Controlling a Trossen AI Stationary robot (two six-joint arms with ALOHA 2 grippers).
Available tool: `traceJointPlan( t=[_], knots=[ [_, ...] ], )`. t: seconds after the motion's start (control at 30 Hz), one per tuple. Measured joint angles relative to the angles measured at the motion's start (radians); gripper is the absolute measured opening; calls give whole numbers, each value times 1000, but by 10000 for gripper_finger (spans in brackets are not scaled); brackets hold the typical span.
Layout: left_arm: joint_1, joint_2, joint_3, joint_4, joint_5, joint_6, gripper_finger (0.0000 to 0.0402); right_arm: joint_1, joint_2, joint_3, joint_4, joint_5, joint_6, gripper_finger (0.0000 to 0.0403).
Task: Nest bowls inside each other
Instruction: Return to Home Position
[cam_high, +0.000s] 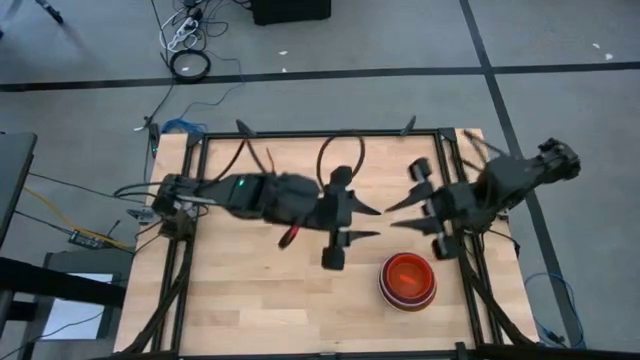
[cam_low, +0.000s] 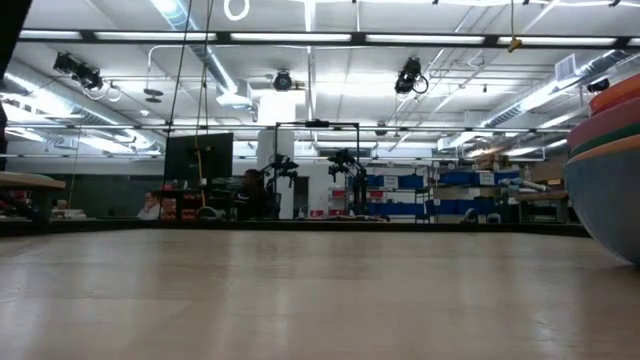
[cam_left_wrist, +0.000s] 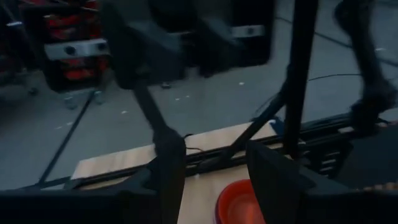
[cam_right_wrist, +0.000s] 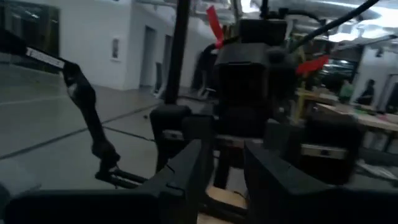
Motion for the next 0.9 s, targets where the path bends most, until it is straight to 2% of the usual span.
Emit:
traceJointPlan(
  t=[0.23, 0.47, 0.63, 0.73, 0.9],
  knots=[
    [136, 0, -4, 53, 308, -12, 176, 10, -122, 0, -160, 73, 7, 107],
    [219, -7, -66, 135, 385, 7, 176, 24, -145, 0, -211, 102, 15, 107],
    [256, -25, -67, 80, 477, -17, 176, 23, -144, 0, -269, 117, 60, 105],
    [256, -71, -68, 26, 465, -14, 176, 24, -144, 0, -313, 127, 103, 107],
    [252, -217, -66, -23, 430, 10, 176, 24, -142, 0, -332, 130, 129, 106]
  ],
)
